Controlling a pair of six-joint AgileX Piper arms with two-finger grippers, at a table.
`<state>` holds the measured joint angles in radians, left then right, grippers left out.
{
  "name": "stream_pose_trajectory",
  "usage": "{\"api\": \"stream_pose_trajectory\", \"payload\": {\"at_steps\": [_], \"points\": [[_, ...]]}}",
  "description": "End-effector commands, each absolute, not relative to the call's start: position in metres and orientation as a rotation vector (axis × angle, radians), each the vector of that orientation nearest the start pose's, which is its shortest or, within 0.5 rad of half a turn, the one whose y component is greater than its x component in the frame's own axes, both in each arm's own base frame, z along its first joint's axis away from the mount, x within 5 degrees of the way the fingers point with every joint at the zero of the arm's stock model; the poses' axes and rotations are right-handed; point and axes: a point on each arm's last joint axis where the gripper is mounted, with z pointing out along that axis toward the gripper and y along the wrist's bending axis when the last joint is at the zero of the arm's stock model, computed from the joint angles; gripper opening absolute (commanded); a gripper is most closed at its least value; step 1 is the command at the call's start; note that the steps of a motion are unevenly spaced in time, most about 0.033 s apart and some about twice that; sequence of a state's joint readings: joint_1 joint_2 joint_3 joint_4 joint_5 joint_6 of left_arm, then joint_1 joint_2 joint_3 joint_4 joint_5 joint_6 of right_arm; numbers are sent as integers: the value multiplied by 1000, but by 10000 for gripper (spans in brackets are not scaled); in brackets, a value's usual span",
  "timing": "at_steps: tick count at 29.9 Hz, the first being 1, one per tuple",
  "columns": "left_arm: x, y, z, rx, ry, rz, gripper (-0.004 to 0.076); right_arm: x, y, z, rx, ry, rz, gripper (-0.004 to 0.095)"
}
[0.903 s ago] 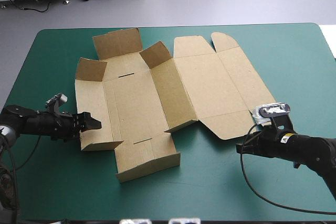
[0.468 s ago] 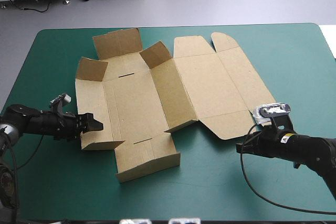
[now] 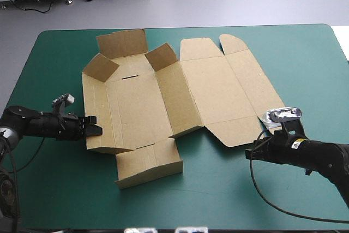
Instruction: Fold the box
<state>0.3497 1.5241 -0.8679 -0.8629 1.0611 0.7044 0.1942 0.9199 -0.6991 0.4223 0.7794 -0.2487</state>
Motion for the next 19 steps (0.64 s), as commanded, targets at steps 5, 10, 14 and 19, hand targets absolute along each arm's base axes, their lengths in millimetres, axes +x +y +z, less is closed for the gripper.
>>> {"api": "stream_pose_trajectory", "payload": {"at_steps": [5,10,14,19], "points": [[274,34,298,136,2576,-835,-6,165,59,304,-278,2375,475,-6],[282,35,337,254,2577,-682,-6,168,59,300,-280,2403,474,-6],[285,24,343,383,2658,-469,-6,171,60,296,-286,2429,469,-6],[289,-1,334,608,2696,-389,-6,172,60,294,-286,2442,470,-6]]}}
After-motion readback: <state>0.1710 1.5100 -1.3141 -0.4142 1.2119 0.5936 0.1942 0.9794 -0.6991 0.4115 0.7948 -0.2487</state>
